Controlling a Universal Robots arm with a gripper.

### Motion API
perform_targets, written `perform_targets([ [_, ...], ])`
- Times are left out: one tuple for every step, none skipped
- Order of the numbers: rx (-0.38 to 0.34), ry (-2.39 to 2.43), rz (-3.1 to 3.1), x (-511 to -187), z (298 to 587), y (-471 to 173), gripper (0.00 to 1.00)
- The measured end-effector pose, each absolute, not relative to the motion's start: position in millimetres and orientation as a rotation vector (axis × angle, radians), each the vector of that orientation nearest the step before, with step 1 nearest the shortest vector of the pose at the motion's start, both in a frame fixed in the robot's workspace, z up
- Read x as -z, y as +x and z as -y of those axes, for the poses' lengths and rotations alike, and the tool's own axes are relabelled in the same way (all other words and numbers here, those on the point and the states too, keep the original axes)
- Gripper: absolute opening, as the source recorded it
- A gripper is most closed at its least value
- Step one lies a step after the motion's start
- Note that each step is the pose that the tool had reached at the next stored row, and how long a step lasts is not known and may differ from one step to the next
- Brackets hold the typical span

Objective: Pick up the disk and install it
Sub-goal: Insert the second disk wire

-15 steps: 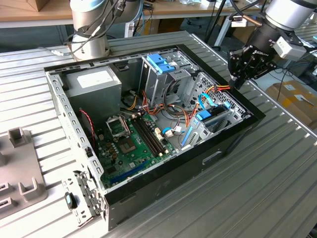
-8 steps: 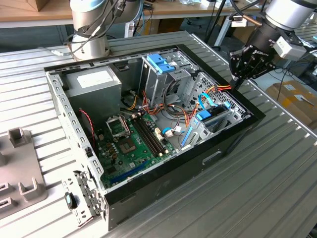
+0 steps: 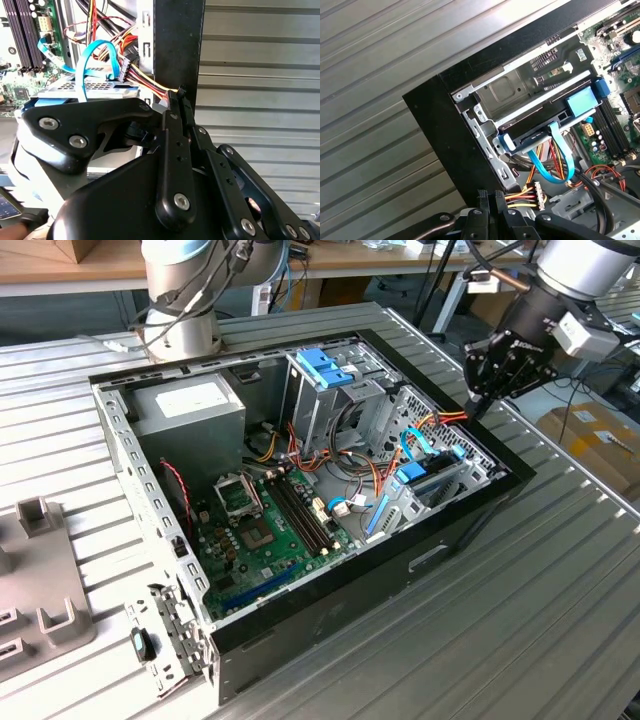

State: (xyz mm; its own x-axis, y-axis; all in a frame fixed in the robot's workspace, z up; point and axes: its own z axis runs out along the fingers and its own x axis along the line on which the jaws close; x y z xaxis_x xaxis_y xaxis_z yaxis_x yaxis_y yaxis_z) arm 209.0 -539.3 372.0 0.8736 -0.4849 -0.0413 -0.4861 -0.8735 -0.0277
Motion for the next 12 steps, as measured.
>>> perform_targets([
  [-0.051, -3.005, -0.779, -373.6, 539.3, 209.0, 0.16],
  [-0.051, -3.004, -0.779, -375.1, 539.3, 209.0, 0.16],
  [-0.05, -3.005, -0.779, -376.1, 539.3, 209.0, 0.16],
  [-0.05, -3.004, -0.779, -376.3, 539.3, 209.0, 0.16],
  [-0.05, -3.004, -0.779, -376.3, 539.3, 208.9, 0.16],
  [-0.05, -3.002, -0.785, -376.2, 539.3, 208.9, 0.16],
  [-0.05, -2.999, -0.796, -376.3, 539.3, 208.9, 0.16],
  [-0.05, -2.995, -0.812, -376.4, 539.3, 208.9, 0.16],
  [-0.049, -2.99, -0.83, -376.4, 539.3, 208.8, 0.16],
  [-0.049, -2.985, -0.848, -376.4, 539.3, 208.8, 0.16],
  [-0.048, -2.98, -0.865, -376.4, 539.3, 208.9, 0.16],
  [-0.048, -2.974, -0.883, -376.4, 539.3, 208.8, 0.16],
])
